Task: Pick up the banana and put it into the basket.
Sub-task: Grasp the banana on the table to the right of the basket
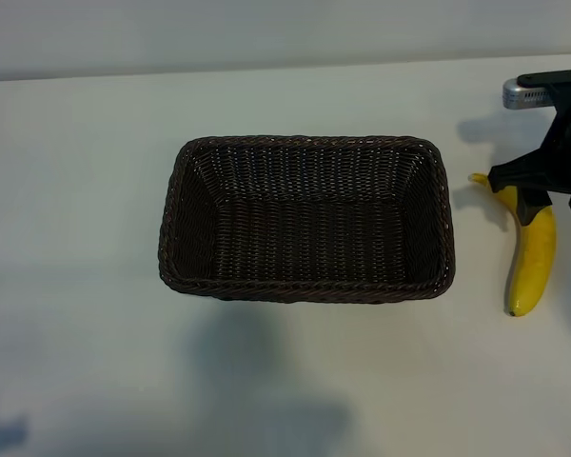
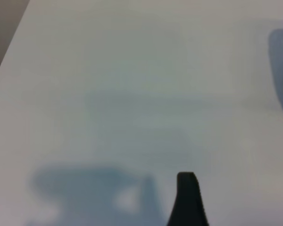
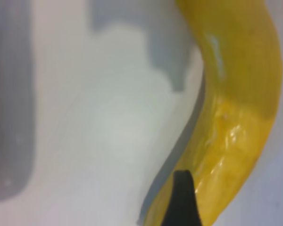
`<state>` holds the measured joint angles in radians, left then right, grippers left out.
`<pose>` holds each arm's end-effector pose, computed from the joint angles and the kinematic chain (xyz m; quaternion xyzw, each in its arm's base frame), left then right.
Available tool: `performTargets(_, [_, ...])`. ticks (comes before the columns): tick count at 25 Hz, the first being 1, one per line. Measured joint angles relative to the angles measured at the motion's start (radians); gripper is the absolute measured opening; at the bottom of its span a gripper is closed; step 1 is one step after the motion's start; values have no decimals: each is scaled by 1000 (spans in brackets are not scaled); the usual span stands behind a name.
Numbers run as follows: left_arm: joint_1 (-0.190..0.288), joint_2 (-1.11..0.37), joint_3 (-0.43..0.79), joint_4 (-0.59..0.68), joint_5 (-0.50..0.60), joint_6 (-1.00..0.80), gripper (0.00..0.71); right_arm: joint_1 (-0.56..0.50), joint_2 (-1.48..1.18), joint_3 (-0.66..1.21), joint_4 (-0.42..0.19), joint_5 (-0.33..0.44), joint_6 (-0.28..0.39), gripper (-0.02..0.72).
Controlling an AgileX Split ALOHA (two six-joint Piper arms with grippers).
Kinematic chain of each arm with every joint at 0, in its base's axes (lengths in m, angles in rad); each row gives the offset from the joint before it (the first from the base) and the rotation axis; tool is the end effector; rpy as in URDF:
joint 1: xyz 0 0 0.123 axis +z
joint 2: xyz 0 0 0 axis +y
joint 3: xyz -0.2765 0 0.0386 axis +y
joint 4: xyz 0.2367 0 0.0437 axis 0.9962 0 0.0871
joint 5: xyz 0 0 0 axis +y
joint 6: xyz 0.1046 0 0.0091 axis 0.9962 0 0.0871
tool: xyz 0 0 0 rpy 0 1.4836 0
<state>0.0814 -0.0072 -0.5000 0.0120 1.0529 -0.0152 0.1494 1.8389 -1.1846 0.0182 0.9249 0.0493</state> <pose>0.0029 0.0013 0.2663 -0.0412 0.8483 0.0235 0.5274 0.3292 0.0511 0.1654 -0.0448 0.9982 0.0113 0.0384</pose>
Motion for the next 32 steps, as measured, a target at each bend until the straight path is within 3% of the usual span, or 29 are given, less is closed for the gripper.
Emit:
performTargets(6, [0, 0, 0, 0, 0, 0, 562, -1, 31, 0, 78, -10, -62, 578])
performTargets(32, [0, 0, 0, 0, -1, 1, 562, -3, 136, -2, 35, -84, -62, 578])
